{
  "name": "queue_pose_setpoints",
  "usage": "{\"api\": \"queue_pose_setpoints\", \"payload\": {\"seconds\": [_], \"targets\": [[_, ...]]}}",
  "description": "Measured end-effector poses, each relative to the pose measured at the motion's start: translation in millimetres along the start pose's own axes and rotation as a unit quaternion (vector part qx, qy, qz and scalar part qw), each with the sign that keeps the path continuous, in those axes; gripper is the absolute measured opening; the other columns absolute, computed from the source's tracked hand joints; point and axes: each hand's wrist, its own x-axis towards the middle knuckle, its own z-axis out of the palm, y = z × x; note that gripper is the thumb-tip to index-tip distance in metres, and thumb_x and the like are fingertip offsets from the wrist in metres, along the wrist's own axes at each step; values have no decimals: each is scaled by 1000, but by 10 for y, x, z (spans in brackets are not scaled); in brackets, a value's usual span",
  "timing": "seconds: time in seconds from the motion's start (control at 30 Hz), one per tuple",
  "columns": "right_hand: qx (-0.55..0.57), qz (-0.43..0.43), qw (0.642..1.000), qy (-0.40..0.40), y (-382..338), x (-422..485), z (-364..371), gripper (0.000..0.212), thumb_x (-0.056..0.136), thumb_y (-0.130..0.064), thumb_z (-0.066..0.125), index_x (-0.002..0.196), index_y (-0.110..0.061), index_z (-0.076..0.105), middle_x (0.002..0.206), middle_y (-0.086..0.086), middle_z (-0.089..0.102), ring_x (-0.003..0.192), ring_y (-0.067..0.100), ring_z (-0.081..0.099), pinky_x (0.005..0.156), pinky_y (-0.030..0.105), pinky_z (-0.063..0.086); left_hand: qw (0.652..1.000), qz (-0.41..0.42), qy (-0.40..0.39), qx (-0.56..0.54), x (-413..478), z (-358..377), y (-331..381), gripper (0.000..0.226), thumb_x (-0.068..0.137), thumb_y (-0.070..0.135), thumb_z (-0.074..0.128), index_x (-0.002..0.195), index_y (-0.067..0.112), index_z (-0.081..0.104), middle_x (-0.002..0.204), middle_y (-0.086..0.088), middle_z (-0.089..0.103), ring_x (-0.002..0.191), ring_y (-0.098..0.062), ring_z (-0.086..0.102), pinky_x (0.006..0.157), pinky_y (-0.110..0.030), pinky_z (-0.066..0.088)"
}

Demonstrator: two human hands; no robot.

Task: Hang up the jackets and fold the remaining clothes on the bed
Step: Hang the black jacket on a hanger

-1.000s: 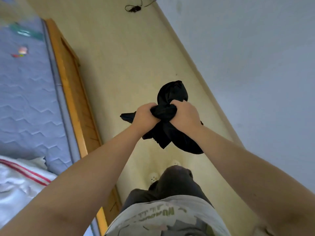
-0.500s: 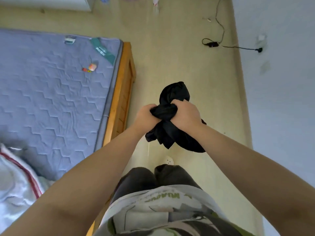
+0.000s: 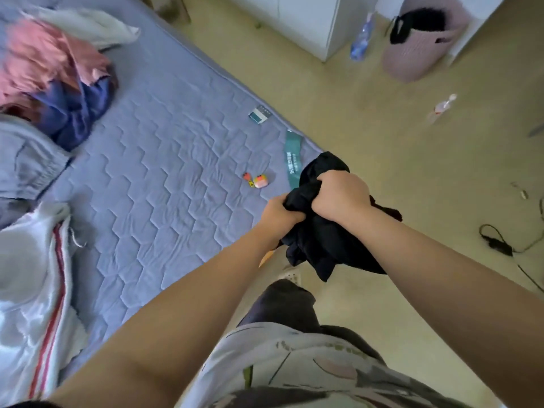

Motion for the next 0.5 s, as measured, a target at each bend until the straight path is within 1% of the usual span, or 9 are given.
{"api": "queue_pose_setpoints", "payload": {"seconds": [0.07,0.1,0.13,0.17,0.23,0.27,0.37,0.43,0.5], "targets": [[-41,-31,999,-18,-48,437,-201,4,81,-20,57,80,-17,54,77,1,54,75,26,51,66,27,37,998,-24,22,-47,282,-30,201,18,80,-5,61,90,9,60,73,1,60,65,-6,57,51,-9,47],[-61,-46,997,-28,-65,631,-293,4,81,-20,57,83,-16,55,78,2,54,75,25,52,68,28,36,996,-39,28,-75,402,-34,295,17,80,-6,60,91,6,60,75,-3,61,65,-9,58,54,-14,49],[-80,-66,994,-40,-83,827,-385,6,81,-18,57,80,-15,53,76,2,53,72,24,51,67,27,34,992,-56,32,-111,525,-27,393,17,81,-7,58,92,4,61,77,-7,62,66,-12,60,57,-20,51],[-102,-88,990,-48,-92,1025,-467,13,80,-17,57,73,-13,48,72,1,50,66,21,50,63,26,33,986,-74,37,-146,659,-14,489,18,81,-8,58,95,3,62,80,-10,63,68,-16,61,60,-25,53],[-135,-132,980,-60,-88,1416,-622,27,81,-16,57,62,-14,37,63,0,42,53,16,39,55,25,32,974,-103,55,-194,962,30,678,17,83,-6,58,99,0,63,84,-13,66,78,-23,66,70,-33,56],[-145,-152,976,-63,-69,1615,-698,30,81,-16,56,61,-16,35,61,0,40,51,16,35,54,25,32,968,-110,67,-214,1124,60,778,16,84,-5,58,98,0,63,88,-16,67,85,-28,67,76,-37,56],[-162,-203,964,-66,88,2235,-914,31,81,-15,55,60,-17,33,62,-1,38,53,17,37,50,23,27,953,-118,106,-260,1646,163,1094,17,83,-5,61,98,1,66,102,-22,68,99,-35,66,89,-46,55],[-165,-234,956,-66,263,2681,-1058,29,81,-14,54,61,-17,32,62,-2,38,56,18,38,49,23,24,949,-110,126,-268,2047,245,1306,18,82,-6,61,99,-2,66,106,-25,67,101,-38,64,92,-49,52],[-152,-261,951,-65,482,3161,-1212,28,78,-11,53,61,-17,31,62,-1,37,53,16,32,47,24,20,946,-102,139,-276,2459,338,1576,22,81,-8,61,103,-4,64,107,-26,66,102,-38,64,94,-50,51]]}}
